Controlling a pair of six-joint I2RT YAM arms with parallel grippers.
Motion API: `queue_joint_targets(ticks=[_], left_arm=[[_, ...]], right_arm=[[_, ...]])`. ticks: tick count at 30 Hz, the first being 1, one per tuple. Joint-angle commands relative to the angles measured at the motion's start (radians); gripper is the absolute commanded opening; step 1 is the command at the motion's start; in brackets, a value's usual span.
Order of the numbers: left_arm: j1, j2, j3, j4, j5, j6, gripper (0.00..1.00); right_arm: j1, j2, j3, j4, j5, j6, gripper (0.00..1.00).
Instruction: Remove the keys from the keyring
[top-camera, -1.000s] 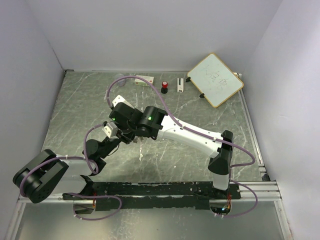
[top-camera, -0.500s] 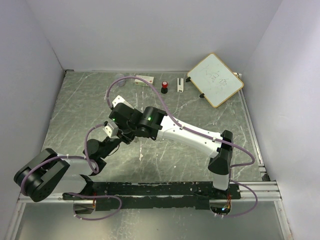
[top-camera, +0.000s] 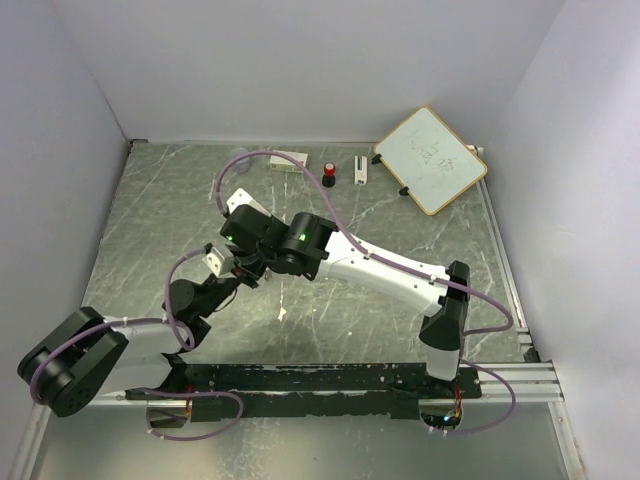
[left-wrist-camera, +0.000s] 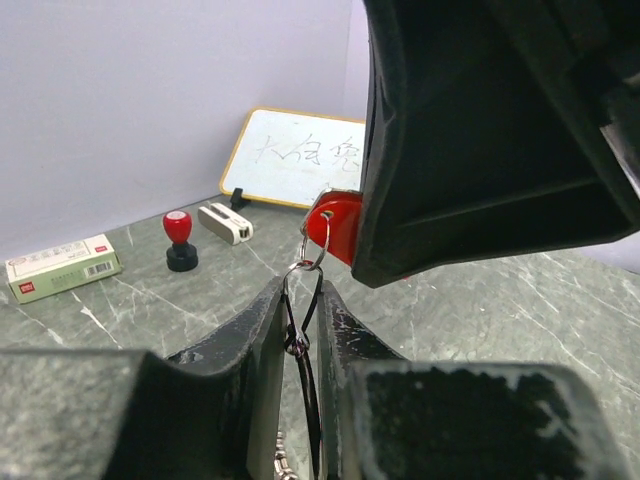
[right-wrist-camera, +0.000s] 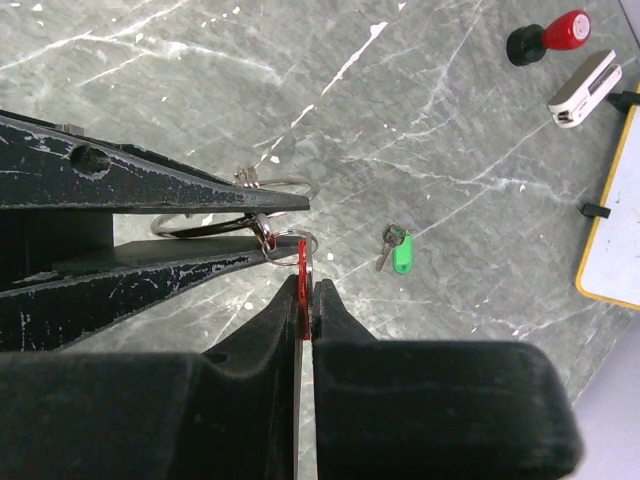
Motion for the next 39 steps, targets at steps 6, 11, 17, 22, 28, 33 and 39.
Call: queue_joint_targets(ticks=[6,11,17,22,28,33,39], left_arm=[[-0.007,-0.061,0.018,-0.090,-0.035,0.084,0.22],[-0.007,-0.085,0.048,-0.180,0.009,0.157,0.22],[-0.007,-0.103,0.062,-0.252,0.065,0.210,0.22],[-0.007,-0.135,0.108,-0.389,0.137,0.280,0.21],[-0.006,-0.183,0.189,-0.600,0.217,0.371,0.20],[-0.007,-0.221,0.243,-0.728,0.328,0.408,0.19],[-0.007,-0.261,0.276,-0.786,0.462,0.408,0.18]], right_arm=[[0.007,-0.076,-0.024,0.021,0.033,0.014,0.00],[0.006,-0.089,-0.033,0.036,0.035,0.001,0.00],[0.008,-0.084,-0.001,0.007,0.038,-0.024,0.00],[0.009,-0.087,0.009,-0.044,0.051,-0.030,0.00],[0.012,-0.110,0.015,-0.102,0.072,-0.022,0.00],[0.011,-0.135,0.016,-0.099,0.051,-0.037,0.00],[0.011,-0.147,-0.006,-0.070,0.014,-0.048,0.00]])
